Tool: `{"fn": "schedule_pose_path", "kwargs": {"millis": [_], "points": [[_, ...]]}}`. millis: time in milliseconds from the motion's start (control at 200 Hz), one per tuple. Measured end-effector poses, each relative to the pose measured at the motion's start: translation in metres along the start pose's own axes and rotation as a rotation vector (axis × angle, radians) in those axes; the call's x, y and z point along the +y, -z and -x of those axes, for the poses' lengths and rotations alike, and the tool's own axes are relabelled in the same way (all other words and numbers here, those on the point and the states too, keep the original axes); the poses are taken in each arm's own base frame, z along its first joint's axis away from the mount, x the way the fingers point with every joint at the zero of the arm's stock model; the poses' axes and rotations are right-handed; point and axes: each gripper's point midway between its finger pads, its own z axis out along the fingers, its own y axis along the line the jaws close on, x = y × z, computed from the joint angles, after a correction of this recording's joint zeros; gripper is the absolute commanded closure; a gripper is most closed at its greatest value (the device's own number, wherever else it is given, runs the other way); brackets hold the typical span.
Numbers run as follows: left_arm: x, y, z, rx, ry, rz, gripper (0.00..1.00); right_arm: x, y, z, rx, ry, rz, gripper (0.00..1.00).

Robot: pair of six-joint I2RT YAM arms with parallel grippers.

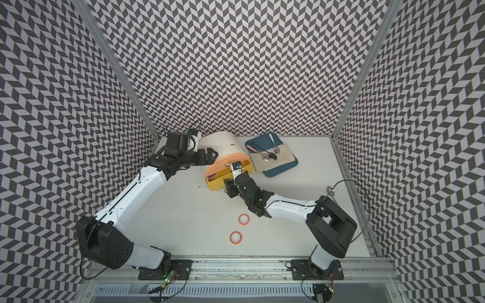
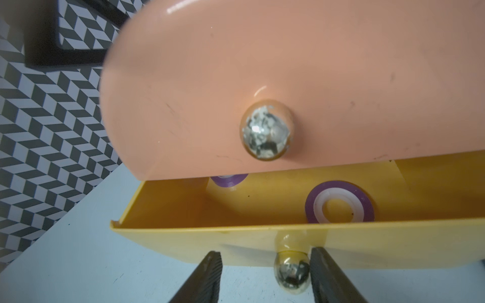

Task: Place the transparent tape into the drawer according to color
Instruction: Close the drawer in the storage box.

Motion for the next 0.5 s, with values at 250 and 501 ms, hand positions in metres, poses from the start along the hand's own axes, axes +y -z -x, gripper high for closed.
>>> {"fn": "schedule_pose_path", "kwargs": {"millis": [250,501], "points": [[-0.001,-0.001,0.000,0.001,-0.008,-0.007,0.01,-0.001,-0.010,0.003,-0.030,0.010,-0.025,0.43],[-0.001,-0.001,0.000,0.002,-0.011,-0.012,0.02,0.001,-0.021,0.007,-0.059,0.012,-0.036,0.44]]}}
